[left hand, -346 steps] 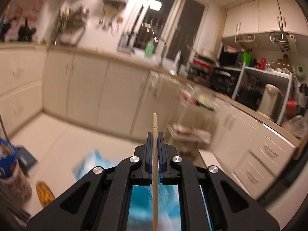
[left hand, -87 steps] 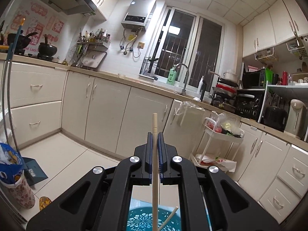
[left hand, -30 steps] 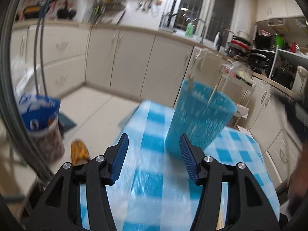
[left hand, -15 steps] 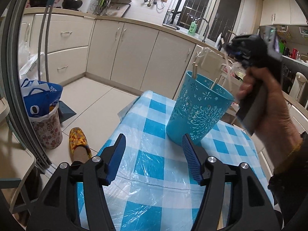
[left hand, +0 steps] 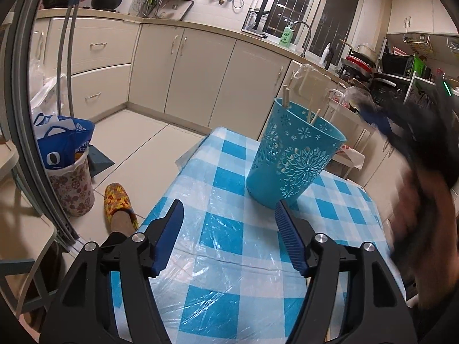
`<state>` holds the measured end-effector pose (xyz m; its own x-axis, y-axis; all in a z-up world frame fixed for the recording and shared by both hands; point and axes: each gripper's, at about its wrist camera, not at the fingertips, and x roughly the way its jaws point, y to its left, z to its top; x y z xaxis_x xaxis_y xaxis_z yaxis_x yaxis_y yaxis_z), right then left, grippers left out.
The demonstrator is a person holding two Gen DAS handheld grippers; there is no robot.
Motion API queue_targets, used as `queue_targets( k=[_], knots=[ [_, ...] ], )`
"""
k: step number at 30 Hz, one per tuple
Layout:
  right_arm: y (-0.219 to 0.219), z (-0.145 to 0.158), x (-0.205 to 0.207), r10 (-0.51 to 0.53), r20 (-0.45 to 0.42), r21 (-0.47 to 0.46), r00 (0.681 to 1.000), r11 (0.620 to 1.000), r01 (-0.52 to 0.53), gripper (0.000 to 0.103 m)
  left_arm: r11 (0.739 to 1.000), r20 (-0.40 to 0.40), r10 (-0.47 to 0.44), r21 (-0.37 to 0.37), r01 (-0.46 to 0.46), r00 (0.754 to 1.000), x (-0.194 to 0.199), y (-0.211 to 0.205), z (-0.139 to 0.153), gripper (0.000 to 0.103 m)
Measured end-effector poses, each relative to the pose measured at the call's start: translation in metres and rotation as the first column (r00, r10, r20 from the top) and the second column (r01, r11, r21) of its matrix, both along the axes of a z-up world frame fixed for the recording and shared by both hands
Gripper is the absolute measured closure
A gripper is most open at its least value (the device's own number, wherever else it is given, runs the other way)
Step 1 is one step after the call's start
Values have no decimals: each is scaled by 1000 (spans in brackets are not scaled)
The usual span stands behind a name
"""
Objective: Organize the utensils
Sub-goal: 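Carry the held chopstick into the teal basket and open the right tool, then grasp another chopstick from the pile with the right tool while the left tool grasps one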
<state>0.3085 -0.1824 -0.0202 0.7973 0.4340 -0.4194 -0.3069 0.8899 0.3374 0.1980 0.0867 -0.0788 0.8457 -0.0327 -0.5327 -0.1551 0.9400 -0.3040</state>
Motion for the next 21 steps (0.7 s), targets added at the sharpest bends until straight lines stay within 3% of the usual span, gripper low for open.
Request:
queue_targets(
  k=[4, 8, 16, 21],
  knots=[
    [-24, -71, -39, -34, -238, -75, 971, 997, 17, 80, 1000, -30, 0, 10, 1, 1000, -6, -2, -2, 36],
    [-30, -120, -60, -40, -371, -94, 928, 996, 5, 84, 999, -73, -27, 20, 29, 997, -10, -12, -6, 35],
    [-8, -134, -58, -19, -393, -146, 919, 988, -42, 84, 993, -120, -87, 64, 95, 989, -11, -32, -9, 29],
    [3, -133, -61, -33, -374, -249, 927, 966, -66, 84, 988, -157, -120, 74, 133, 980, -5, -45, -15, 29]
  ],
)
